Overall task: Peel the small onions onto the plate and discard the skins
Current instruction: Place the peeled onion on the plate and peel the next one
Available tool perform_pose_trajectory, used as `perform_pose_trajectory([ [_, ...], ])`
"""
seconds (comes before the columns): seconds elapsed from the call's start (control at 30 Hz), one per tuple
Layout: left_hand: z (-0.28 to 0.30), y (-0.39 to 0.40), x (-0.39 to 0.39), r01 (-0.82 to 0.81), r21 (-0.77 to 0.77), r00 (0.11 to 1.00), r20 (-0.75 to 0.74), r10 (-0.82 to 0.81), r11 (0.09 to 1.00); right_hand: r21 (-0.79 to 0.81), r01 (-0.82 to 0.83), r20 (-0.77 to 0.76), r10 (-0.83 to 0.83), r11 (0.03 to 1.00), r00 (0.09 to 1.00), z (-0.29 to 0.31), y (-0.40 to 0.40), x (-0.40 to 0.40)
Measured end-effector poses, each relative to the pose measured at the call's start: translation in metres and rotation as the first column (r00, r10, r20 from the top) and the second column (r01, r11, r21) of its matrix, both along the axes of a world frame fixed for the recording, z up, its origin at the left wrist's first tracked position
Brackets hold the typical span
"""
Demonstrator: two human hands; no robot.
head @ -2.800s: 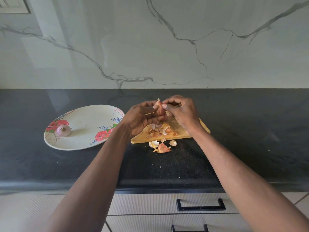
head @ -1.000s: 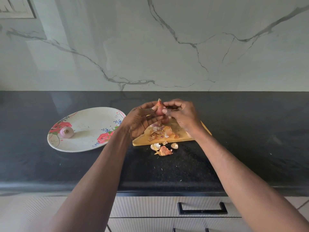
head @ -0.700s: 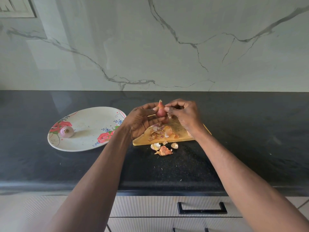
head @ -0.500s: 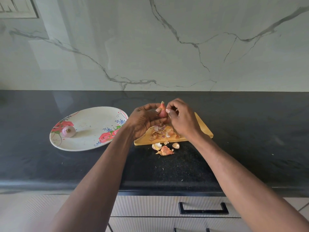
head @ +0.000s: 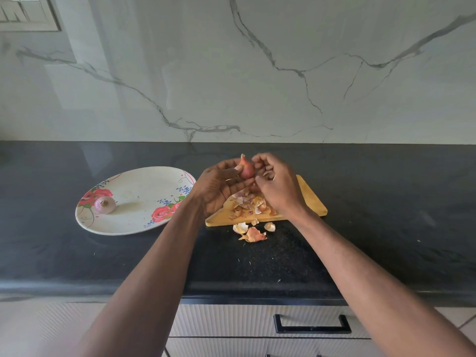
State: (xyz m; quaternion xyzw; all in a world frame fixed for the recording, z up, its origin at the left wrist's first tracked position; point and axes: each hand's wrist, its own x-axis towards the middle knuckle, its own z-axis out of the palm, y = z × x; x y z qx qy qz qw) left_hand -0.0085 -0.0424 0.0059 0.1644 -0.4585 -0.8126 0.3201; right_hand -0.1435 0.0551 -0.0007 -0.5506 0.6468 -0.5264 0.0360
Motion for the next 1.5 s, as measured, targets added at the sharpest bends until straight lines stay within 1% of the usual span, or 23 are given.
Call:
perform_pose_trajectory([
  [0.07,0.0,0.0,0.0,0.002,-0.024,1.0,0.006,-0.002,1.0,0.032,-0.015,0.12,0.011,0.999,0.993,0.003,0.001,-0.001],
  [0.2,0.0,0.001,0.0,-0.017,-0.071,0.996,0.083,0.023,0.997,-0.007,-0.038,0.231,0.039,0.999,0.972,0.002,0.003,0.0],
  [0.27,-0.001,-0.001,0.0,-0.066,-0.113,0.991,0.111,0.078,0.991,-0.037,-0.079,0.333,0.086,0.996,0.939,0.002,0.002,-0.002],
  [0.33,-0.001,-0.004,0.0,-0.125,-0.138,0.985,0.098,0.139,0.983,-0.062,-0.11,0.438,0.126,0.992,0.89,0.001,0.0,-0.006],
  [0.37,-0.003,-0.005,-0.001,-0.155,-0.167,0.981,0.088,0.171,0.974,-0.059,-0.113,0.466,0.128,0.992,0.875,0.0,-0.001,-0.007],
  [0.4,-0.005,-0.005,-0.002,-0.189,-0.23,0.974,0.083,0.213,0.955,-0.05,-0.107,0.47,0.118,0.993,0.875,-0.001,-0.003,-0.007],
  [0.43,-0.007,-0.004,-0.003,-0.225,-0.322,0.961,0.08,0.264,0.919,-0.046,-0.099,0.462,0.11,0.994,0.88,-0.002,-0.004,-0.007],
  [0.47,-0.011,-0.003,-0.005,-0.262,-0.431,0.944,0.073,0.323,0.864,-0.048,-0.091,0.446,0.103,0.995,0.889,-0.003,-0.004,-0.005],
  [0.53,-0.017,-0.003,-0.007,-0.295,-0.642,0.904,0.053,0.425,0.707,-0.062,-0.08,0.421,0.099,0.995,0.901,-0.004,-0.005,-0.003],
  [0.57,-0.019,-0.002,-0.008,-0.284,-0.713,0.892,0.048,0.449,0.641,-0.068,-0.076,0.413,0.098,0.995,0.906,-0.004,-0.004,-0.002],
  [0.6,-0.019,0.0,-0.007,-0.267,-0.749,0.891,0.048,0.451,0.607,-0.075,-0.079,0.405,0.103,0.994,0.909,-0.004,-0.004,-0.002],
  [0.7,-0.015,0.002,-0.004,-0.243,-0.742,0.915,0.038,0.402,0.624,-0.08,-0.09,0.385,0.114,0.993,0.916,-0.001,-0.002,-0.004],
  [0.77,-0.015,0.004,-0.003,-0.266,-0.748,0.907,0.02,0.421,0.608,-0.079,-0.103,0.371,0.125,0.992,0.92,0.001,-0.001,-0.004],
  [0.83,-0.016,0.003,-0.003,-0.287,-0.781,0.882,0.01,0.47,0.555,-0.077,-0.121,0.398,0.142,0.99,0.907,0.001,0.0,-0.004],
  [0.9,-0.018,0.003,-0.003,-0.276,-0.835,0.856,0.011,0.517,0.476,-0.052,-0.13,0.406,0.14,0.99,0.903,0.0,0.0,-0.002],
  [1.0,-0.018,0.006,-0.003,-0.262,-0.889,0.815,0.004,0.579,0.375,-0.015,-0.126,0.368,0.123,0.992,0.922,-0.002,-0.002,-0.002],
  [1.07,-0.018,0.006,-0.004,-0.248,-0.907,0.798,0.006,0.602,0.339,-0.01,-0.123,0.363,0.118,0.992,0.924,-0.002,-0.002,-0.002],
  [1.17,-0.017,0.006,-0.005,-0.254,-0.914,0.785,-0.004,0.619,0.317,-0.011,-0.115,0.356,0.111,0.993,0.928,-0.001,-0.001,-0.002],
  [1.23,-0.016,0.005,-0.005,-0.28,-0.905,0.771,-0.014,0.637,0.32,-0.029,-0.124,0.392,0.125,0.992,0.911,0.001,0.0,-0.002],
  [1.37,-0.014,0.006,-0.005,-0.328,-0.861,0.763,0.0,0.646,0.388,-0.048,-0.167,0.481,0.17,0.985,0.86,0.002,-0.001,-0.004],
  [1.43,-0.014,0.004,-0.004,-0.327,-0.849,0.77,0.016,0.638,0.416,-0.046,-0.187,0.521,0.184,0.981,0.834,0.001,-0.002,-0.007],
  [1.5,-0.014,0.004,-0.005,-0.305,-0.85,0.763,0.052,0.644,0.429,-0.068,-0.215,0.584,0.214,0.974,0.783,0.0,-0.003,-0.009],
])
